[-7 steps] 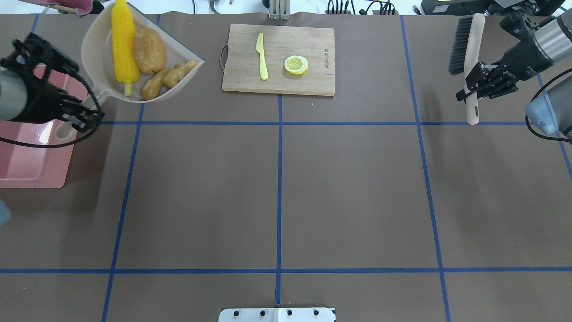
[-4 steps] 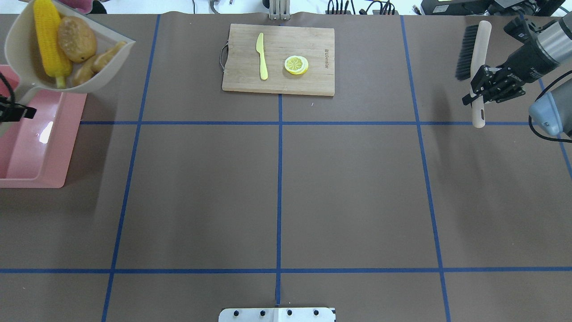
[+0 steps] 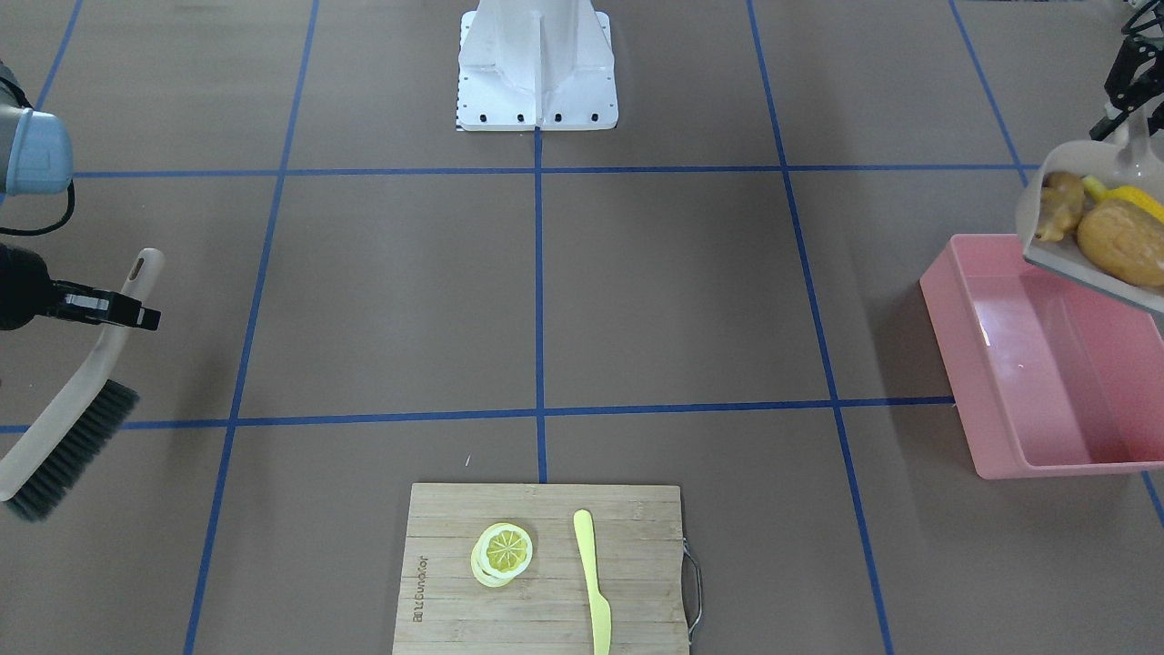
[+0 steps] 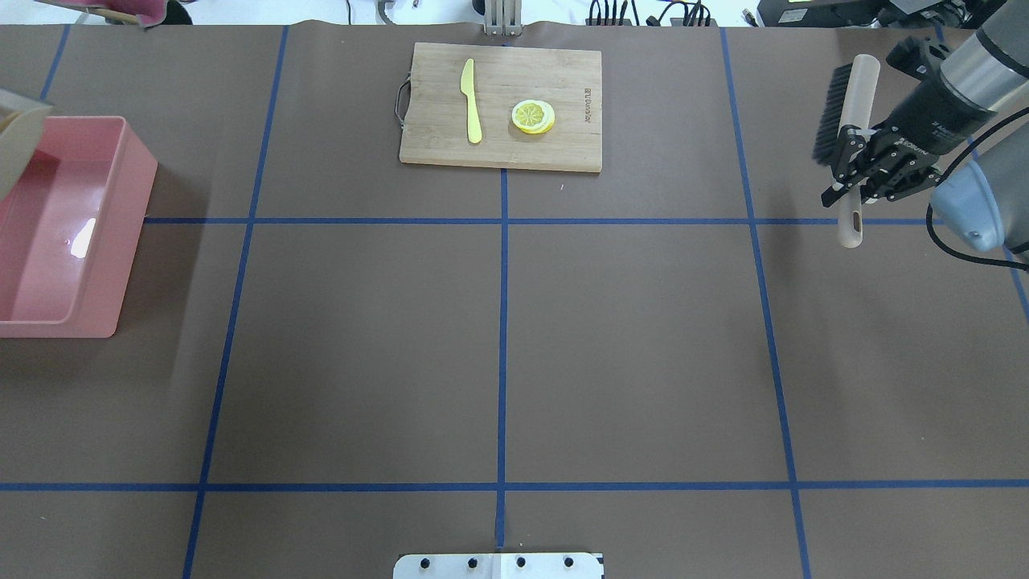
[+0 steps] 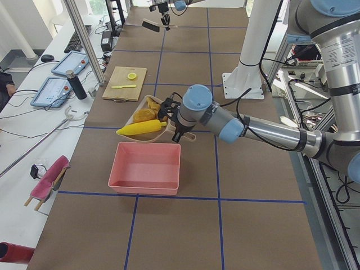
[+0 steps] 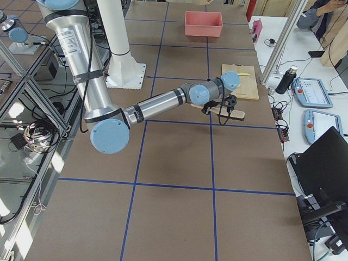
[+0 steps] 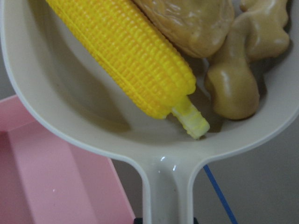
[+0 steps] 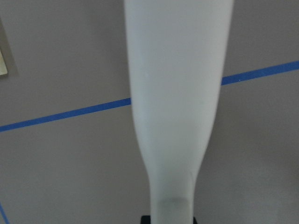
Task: Sweep and dump trash into bin
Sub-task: 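Tip the dustpan into the pink bin with the left gripper while the right lowers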
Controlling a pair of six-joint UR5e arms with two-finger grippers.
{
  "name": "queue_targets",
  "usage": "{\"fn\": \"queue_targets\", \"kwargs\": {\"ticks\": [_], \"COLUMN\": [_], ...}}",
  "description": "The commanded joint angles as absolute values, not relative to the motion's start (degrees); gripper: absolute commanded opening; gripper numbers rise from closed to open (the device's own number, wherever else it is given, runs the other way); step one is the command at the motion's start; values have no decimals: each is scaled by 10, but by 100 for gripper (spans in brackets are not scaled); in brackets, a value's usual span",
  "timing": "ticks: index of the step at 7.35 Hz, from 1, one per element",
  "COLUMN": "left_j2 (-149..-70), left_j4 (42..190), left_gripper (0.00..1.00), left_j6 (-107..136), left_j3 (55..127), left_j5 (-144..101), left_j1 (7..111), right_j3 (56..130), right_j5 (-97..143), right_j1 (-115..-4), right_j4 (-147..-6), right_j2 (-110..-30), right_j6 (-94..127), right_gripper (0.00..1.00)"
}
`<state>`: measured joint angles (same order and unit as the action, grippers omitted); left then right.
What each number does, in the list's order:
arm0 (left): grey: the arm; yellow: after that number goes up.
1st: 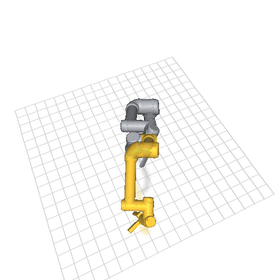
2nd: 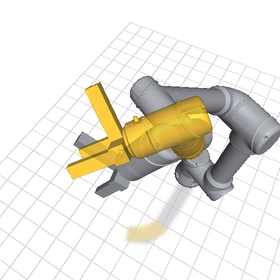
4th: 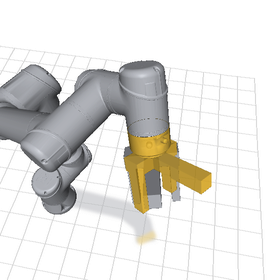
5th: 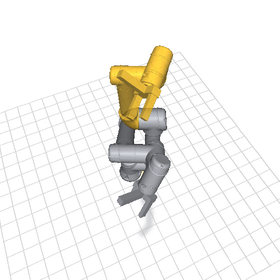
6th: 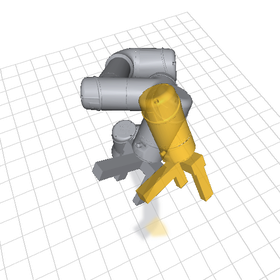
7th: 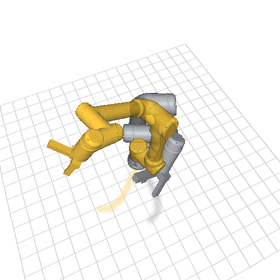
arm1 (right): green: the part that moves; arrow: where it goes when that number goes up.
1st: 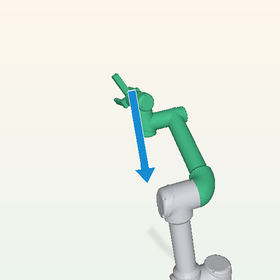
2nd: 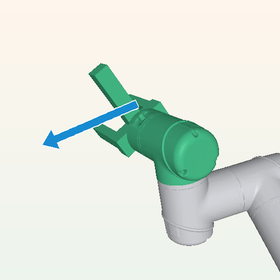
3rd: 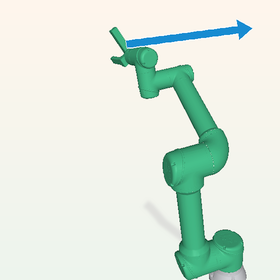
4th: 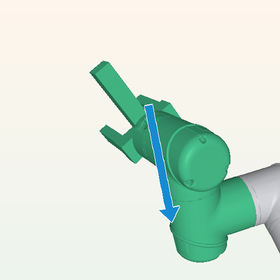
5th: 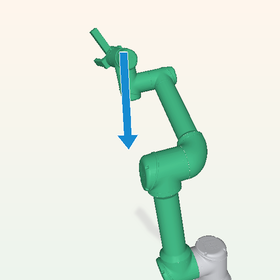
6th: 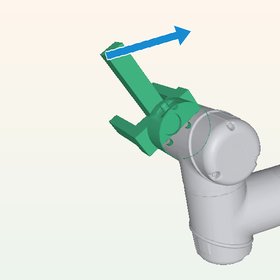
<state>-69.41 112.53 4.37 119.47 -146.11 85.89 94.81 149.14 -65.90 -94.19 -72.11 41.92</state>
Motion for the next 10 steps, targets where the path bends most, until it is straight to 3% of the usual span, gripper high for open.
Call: {"fn": "queue_targets", "kwargs": {"ticks": [1,3,7,10], "left_j2": [-650,-649,-679,-752], "left_j4": [1088,967,826,698], "left_gripper": [0,0,0,0], "left_j6": [-94,-230,-364,-420], "left_j3": [1183,1182,1154,1135], "left_j5": [-1500,-1496,-1439,-1361], "left_j1": [920,932,975,974], "right_j3": [976,1035,1099,1134], "right_j5": [1396,1340,1402,1426], "right_j1": [-639,-640,-606,-535], "right_j4": [-1045,-1235,-1239,-1239], "right_j2": [-725,-724,-878,-885], "right_j6": [276,77,67,170], "right_gripper": [0,0,0,0]}}
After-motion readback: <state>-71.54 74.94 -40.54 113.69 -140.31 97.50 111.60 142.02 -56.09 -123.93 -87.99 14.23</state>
